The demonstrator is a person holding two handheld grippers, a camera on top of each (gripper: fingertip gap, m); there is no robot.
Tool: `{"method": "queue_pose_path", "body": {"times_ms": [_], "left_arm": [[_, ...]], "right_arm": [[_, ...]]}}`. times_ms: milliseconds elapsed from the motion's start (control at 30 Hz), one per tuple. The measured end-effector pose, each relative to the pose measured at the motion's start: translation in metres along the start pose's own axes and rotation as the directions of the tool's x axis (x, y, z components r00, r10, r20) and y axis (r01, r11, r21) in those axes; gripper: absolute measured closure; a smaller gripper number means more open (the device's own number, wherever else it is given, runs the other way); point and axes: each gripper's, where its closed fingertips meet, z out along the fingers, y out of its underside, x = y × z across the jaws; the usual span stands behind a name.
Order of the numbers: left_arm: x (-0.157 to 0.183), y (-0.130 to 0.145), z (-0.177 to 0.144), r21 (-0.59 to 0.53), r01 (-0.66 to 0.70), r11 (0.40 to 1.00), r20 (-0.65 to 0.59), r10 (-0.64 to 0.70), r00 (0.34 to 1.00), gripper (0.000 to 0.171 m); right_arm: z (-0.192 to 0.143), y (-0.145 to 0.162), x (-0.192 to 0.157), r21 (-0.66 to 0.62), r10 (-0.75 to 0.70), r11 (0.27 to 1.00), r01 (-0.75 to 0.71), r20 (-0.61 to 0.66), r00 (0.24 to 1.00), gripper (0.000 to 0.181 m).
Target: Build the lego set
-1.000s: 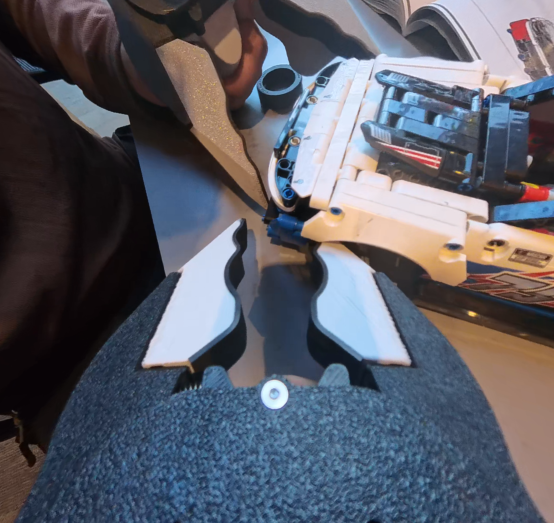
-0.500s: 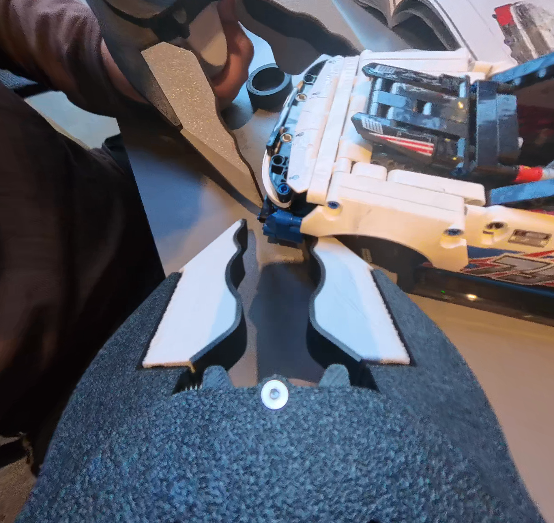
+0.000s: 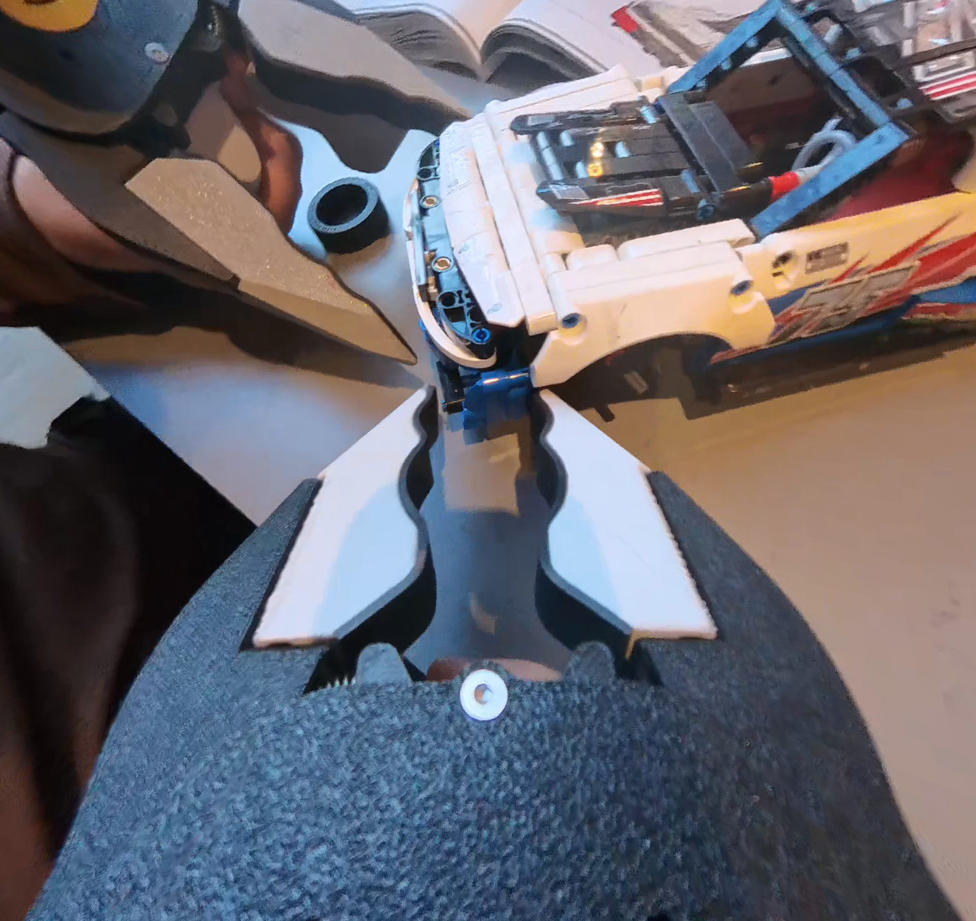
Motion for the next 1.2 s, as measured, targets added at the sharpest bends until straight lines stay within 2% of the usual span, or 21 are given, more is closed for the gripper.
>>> {"method": "queue_pose_path", "body": {"times_ms": [33,133,233,567,700,967,1133,1167,1200], "left_arm": [[-0.001,-0.001,0.001,0.003,-0.003,1.000,0.003,0.003,1.000,0.072],[-0.002,-0.004,0.005,0.005,-0.007,1.000,0.004,0.007,1.000,0.068],[-0.004,-0.005,0.008,0.005,-0.019,1.000,-0.002,0.019,1.000,0.066],[-0.005,-0.004,0.013,-0.015,-0.057,0.998,-0.037,0.057,0.998,0.061],[-0.006,-0.002,0.015,-0.032,-0.043,0.999,-0.035,0.041,0.999,0.063],[-0.005,-0.004,0.017,-0.034,-0.022,0.999,-0.005,0.022,1.000,0.067],[-0.004,-0.005,0.016,-0.019,-0.018,1.000,-0.010,0.018,1.000,0.064],[-0.004,-0.005,0.015,-0.016,-0.021,1.000,-0.012,0.021,1.000,0.064],[-0.004,-0.005,0.014,-0.011,-0.022,1.000,-0.015,0.022,1.000,0.064]], "right_arm": [[-0.001,-0.001,0.002,0.011,0.004,1.000,-0.004,-0.036,0.999,0.149],[0.000,-0.001,0.000,0.001,0.004,1.000,-0.004,-0.113,0.994,0.141],[0.002,0.000,0.004,-0.017,-0.037,0.999,0.035,-0.194,0.980,0.145],[0.003,0.000,0.004,-0.010,-0.060,0.998,0.059,-0.104,0.993,0.148],[0.005,0.000,0.004,-0.017,-0.108,0.994,0.106,-0.128,0.986,0.150],[0.004,0.000,0.008,0.010,-0.107,0.994,0.109,-0.133,0.985,0.150],[0.002,0.001,0.008,-0.003,-0.008,1.000,0.008,-0.075,0.997,0.147],[0.001,0.001,0.009,-0.020,-0.019,1.000,0.018,-0.083,0.996,0.142],[0.000,0.000,0.014,-0.032,-0.040,0.999,0.036,-0.119,0.992,0.129]]}}
